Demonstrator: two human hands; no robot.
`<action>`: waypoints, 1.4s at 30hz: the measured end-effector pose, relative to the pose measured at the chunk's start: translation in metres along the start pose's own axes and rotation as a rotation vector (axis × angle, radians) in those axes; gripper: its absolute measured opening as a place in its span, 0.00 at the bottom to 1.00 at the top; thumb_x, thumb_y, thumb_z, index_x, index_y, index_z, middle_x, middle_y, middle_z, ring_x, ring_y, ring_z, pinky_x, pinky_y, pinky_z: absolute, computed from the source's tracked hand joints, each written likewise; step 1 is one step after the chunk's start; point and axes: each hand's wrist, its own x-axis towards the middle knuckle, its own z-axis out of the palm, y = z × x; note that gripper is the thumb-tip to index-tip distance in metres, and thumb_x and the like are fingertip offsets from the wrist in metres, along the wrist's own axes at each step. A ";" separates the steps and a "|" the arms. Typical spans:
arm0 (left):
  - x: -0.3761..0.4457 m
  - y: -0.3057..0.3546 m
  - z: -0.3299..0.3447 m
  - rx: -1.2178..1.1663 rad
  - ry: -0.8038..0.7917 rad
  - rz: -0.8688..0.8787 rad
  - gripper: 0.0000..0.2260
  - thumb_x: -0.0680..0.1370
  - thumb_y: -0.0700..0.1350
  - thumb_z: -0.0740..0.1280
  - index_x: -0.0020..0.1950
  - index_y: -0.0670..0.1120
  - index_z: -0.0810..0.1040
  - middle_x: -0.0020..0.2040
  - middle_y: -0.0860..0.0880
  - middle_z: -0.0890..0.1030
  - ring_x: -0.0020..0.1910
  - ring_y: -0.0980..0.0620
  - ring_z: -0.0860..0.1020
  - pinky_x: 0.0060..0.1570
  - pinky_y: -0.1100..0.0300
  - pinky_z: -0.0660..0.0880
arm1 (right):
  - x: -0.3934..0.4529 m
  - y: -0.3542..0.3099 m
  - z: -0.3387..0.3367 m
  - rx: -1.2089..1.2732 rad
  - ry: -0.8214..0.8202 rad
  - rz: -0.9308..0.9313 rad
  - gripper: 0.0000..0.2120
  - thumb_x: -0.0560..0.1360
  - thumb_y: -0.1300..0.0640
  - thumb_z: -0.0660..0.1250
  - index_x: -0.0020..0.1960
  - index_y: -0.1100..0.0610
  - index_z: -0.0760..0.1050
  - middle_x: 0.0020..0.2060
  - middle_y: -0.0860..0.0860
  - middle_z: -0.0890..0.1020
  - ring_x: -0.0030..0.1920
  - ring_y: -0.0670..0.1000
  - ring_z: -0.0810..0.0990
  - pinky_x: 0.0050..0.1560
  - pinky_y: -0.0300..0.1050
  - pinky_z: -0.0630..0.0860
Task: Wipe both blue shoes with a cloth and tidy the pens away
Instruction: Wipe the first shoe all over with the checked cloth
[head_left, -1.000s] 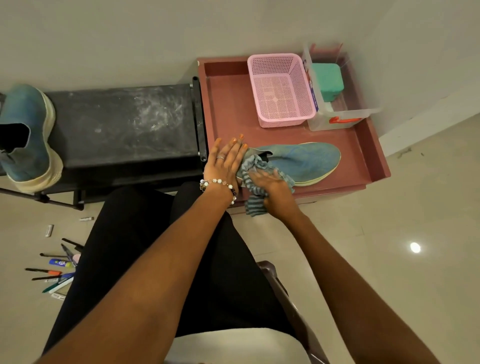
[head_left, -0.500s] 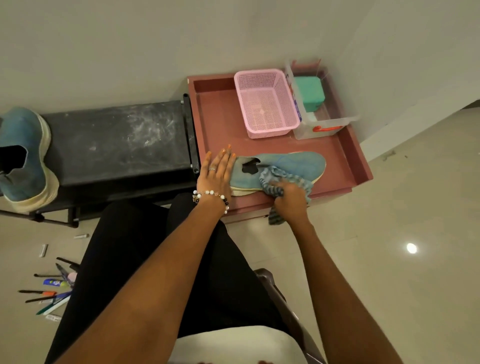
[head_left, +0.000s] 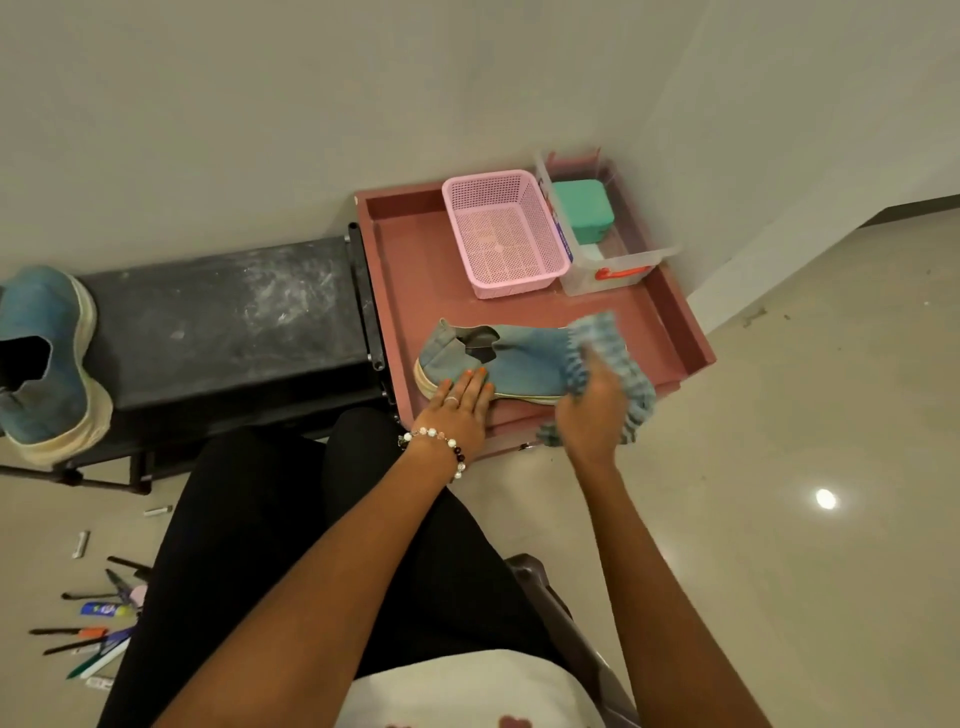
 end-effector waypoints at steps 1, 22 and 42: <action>0.000 0.001 0.002 0.012 -0.016 -0.019 0.25 0.83 0.40 0.44 0.77 0.40 0.36 0.77 0.42 0.34 0.77 0.45 0.36 0.75 0.48 0.40 | -0.006 0.005 0.014 -0.153 -0.184 -0.185 0.28 0.68 0.73 0.60 0.68 0.65 0.68 0.62 0.62 0.75 0.62 0.61 0.73 0.66 0.49 0.68; 0.021 0.002 0.008 0.007 -0.097 -0.151 0.47 0.75 0.53 0.64 0.76 0.39 0.31 0.77 0.41 0.33 0.76 0.45 0.35 0.73 0.50 0.35 | 0.001 0.021 0.041 -0.437 -0.694 -0.447 0.31 0.69 0.68 0.63 0.72 0.60 0.65 0.67 0.60 0.71 0.67 0.61 0.68 0.68 0.52 0.65; 0.026 0.005 0.006 -0.032 -0.098 -0.186 0.46 0.76 0.55 0.64 0.77 0.41 0.34 0.77 0.42 0.35 0.77 0.45 0.36 0.75 0.48 0.38 | 0.000 0.021 0.054 -0.755 -0.557 -0.320 0.23 0.74 0.66 0.60 0.68 0.71 0.65 0.62 0.68 0.73 0.62 0.63 0.73 0.68 0.55 0.62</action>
